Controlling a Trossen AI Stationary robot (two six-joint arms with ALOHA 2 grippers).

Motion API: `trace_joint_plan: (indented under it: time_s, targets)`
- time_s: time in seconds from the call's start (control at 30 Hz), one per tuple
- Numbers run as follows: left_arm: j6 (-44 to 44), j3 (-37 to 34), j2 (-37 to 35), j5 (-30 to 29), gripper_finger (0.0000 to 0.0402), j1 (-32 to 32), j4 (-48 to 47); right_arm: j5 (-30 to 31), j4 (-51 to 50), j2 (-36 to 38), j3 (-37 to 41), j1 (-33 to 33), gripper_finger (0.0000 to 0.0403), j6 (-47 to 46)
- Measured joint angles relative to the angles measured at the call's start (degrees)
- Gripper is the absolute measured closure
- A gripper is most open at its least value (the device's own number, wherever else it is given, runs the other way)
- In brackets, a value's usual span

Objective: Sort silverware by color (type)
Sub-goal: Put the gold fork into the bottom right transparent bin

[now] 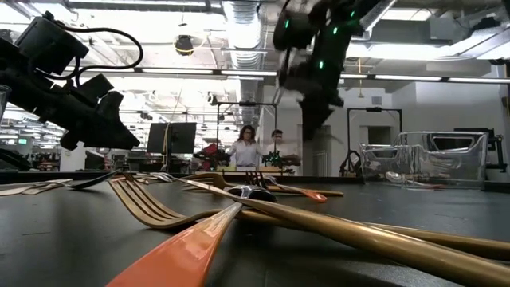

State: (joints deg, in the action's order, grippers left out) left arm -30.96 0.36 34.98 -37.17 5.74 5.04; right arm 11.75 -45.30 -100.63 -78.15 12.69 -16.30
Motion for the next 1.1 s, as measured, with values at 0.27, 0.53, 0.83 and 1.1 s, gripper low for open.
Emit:
trace_joint_plan:
  time_s: [0.27, 0.53, 0.83, 1.1]
  targets:
    - [-0.4, 0.0, 0.0, 0.9, 0.0289, 0.0, 0.5, 1.7, -8.1, 5.7, 0.0, -0.9, 0.0393, -3.4]
    - [-1.1, 0.0, 0.0, -2.8, 0.0289, 0.0, 3.5, 7.8, -19.2, 19.6, 5.7, -14.5, 0.0393, -23.6]
    - [5.2, 0.0, 0.0, -3.6, 0.0289, 0.0, 14.9, 11.8, -26.5, 27.9, 12.6, -39.7, 0.0393, -57.9]
    - [7.2, 0.0, 0.0, -4.7, 0.0289, 0.0, 20.5, 13.8, -31.5, 26.3, 13.1, -63.5, 0.0394, -88.6]
